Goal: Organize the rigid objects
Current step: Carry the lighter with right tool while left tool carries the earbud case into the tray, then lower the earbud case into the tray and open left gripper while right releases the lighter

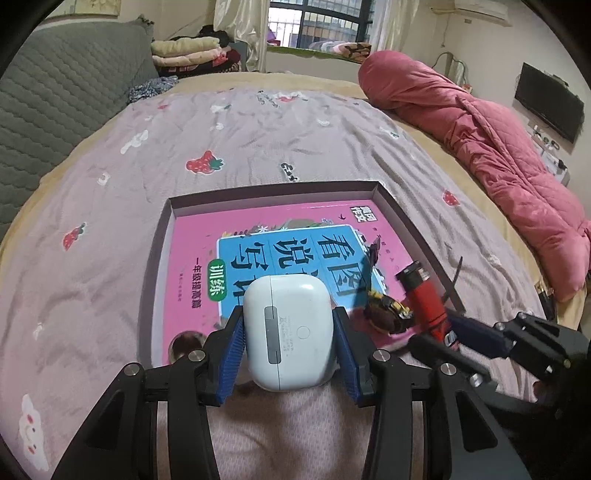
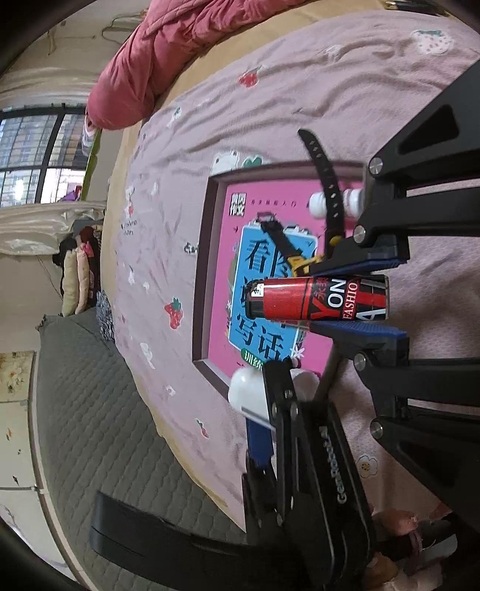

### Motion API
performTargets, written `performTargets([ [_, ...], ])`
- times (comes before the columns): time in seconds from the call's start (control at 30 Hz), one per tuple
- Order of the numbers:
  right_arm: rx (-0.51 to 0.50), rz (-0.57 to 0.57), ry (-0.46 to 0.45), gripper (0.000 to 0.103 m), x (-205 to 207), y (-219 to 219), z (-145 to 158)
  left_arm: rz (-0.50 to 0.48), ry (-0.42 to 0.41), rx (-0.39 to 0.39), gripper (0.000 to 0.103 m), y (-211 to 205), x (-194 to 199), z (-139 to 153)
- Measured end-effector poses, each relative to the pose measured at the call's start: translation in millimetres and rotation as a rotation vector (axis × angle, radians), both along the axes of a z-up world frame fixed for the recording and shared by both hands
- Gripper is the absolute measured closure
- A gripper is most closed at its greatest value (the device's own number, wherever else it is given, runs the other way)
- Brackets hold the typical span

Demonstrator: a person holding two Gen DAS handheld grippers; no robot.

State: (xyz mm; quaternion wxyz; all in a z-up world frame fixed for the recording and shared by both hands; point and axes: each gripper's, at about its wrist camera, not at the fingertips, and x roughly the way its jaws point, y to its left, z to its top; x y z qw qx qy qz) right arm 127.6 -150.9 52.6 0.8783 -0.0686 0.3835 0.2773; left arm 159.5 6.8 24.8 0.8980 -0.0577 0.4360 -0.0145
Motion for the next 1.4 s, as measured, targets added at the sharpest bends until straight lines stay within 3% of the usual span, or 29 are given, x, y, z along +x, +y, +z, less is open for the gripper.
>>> performTargets([
  [0.33,-0.009,0.032,0.062,0.080,19.1,18.5,-22.4,-0.011,0.039,-0.017,0.056,5.1,18.9,-22.3],
  [0.4,-0.020,0.037,0.065,0.080,22.3,23.7,-26.8,-0.017,0.033,-0.018,0.061,6.2,19.5,-22.7],
  [0.73,-0.070,0.041,0.072,0.080,32.1,32.6,-40.9,-0.032,0.049,-0.009,0.062,3.6,25.3,-32.6],
  [1.4,-0.082,0.037,0.073,0.080,39.3,37.0,-49.2,-0.011,0.058,-0.016,0.062,10.2,23.2,-41.6],
])
